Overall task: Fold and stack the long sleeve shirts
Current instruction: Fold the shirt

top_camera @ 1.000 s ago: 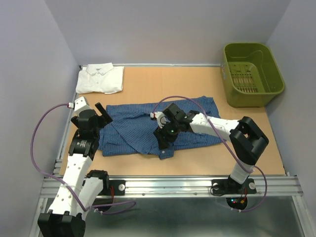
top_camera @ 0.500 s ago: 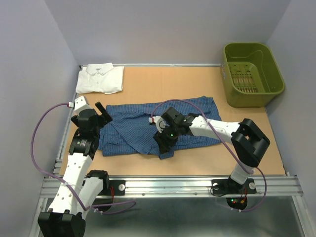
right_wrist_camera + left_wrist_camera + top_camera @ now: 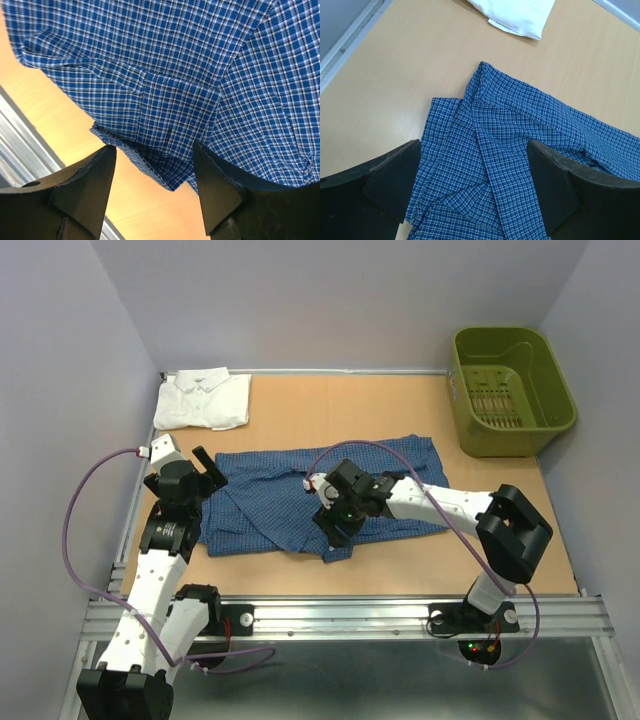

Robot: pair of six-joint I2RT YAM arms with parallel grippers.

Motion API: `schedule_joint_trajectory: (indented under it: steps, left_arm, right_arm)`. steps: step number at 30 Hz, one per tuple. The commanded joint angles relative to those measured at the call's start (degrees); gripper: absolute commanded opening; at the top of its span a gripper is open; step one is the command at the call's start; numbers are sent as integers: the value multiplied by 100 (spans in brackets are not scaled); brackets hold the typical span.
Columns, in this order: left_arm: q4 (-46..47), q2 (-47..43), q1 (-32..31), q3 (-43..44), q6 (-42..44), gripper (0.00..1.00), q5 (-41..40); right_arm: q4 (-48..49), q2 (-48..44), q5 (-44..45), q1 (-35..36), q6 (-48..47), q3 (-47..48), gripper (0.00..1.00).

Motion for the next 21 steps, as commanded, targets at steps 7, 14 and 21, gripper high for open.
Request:
schedule_joint_trajectory:
  steps: [7, 14, 21]
  left_arm:
    - [271, -60, 7, -41, 75, 99, -12]
    - [271, -51, 7, -50, 84, 99, 5]
    - [297, -25, 7, -50, 92, 99, 49]
  right_arm:
    - [38, 377, 320, 7, -363, 562, 76]
    - [99, 641, 178, -2, -425, 817, 79]
    - [170, 816, 12, 7, -521, 1054, 87]
